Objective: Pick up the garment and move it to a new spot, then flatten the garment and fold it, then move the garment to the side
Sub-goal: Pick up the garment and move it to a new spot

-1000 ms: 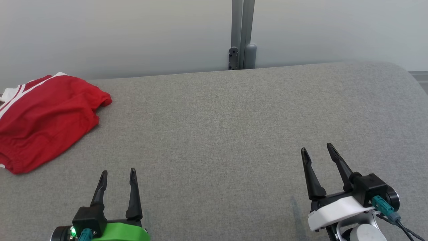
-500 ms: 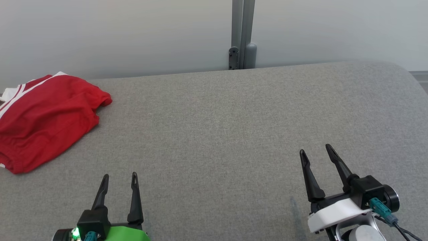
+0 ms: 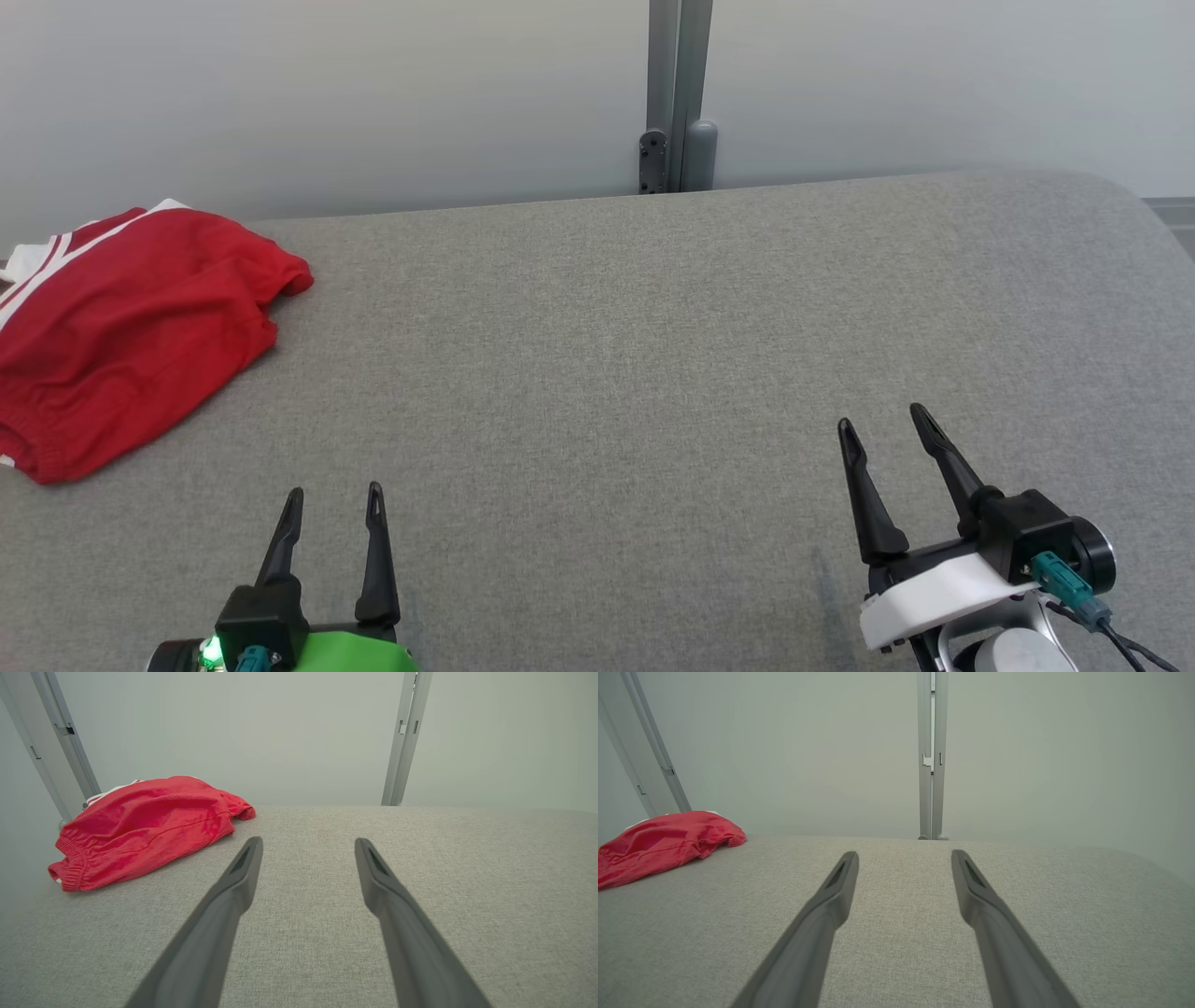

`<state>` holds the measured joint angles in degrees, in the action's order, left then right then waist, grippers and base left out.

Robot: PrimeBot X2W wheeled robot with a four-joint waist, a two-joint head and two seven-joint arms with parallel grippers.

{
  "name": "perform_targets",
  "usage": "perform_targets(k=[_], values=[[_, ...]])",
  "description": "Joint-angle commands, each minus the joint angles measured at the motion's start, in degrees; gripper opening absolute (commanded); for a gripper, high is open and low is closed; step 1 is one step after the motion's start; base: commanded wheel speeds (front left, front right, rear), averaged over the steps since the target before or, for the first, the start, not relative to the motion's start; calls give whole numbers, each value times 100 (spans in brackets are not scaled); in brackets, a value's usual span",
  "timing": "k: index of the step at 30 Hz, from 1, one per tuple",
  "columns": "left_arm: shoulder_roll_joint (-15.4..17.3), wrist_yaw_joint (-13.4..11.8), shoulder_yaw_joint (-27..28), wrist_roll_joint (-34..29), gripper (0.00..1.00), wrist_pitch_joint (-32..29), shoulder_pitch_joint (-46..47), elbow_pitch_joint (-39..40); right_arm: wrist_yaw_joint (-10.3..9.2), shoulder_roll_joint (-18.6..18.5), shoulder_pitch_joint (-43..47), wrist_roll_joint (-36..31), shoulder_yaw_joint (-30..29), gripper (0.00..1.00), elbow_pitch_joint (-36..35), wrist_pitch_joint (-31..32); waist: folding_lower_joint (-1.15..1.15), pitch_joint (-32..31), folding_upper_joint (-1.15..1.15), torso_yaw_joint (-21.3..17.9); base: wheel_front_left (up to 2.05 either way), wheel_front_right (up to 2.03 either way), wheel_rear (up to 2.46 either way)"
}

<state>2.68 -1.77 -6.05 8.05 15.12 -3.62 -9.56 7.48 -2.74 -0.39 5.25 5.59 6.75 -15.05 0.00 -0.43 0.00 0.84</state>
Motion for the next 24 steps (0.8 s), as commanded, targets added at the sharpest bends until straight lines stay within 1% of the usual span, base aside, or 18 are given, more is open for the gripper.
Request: perform_targets(k=[1,7,11,16,21,24], values=[[38,-22,10,29,100,6,-25,-8,2,-26,39,-12,-14,100,12,-20,0,-1,0,3,0,0,0],[38,-13,-17,11,100,6,16,-34,2,-25,74,-10,-65,100,11,-20,0,-14,0,104,0,0,0],[38,-18,-14,-21,100,6,46,-24,2,-23,116,-32,-97,100,-11,-20,0,-23,0,353,0,0,0],[37,-21,-6,-39,100,6,62,11,1,-23,123,-25,-95,100,-55,-19,0,-7,0,907,0,0,0],[35,-7,40,-70,100,6,62,30,1,-25,130,-3,-135,100,-77,-19,0,28,0,1636,0,0,0],[34,-8,111,-77,100,6,24,54,1,-24,102,18,-92,100,-62,-19,0,39,0,1997,0,0,0]])
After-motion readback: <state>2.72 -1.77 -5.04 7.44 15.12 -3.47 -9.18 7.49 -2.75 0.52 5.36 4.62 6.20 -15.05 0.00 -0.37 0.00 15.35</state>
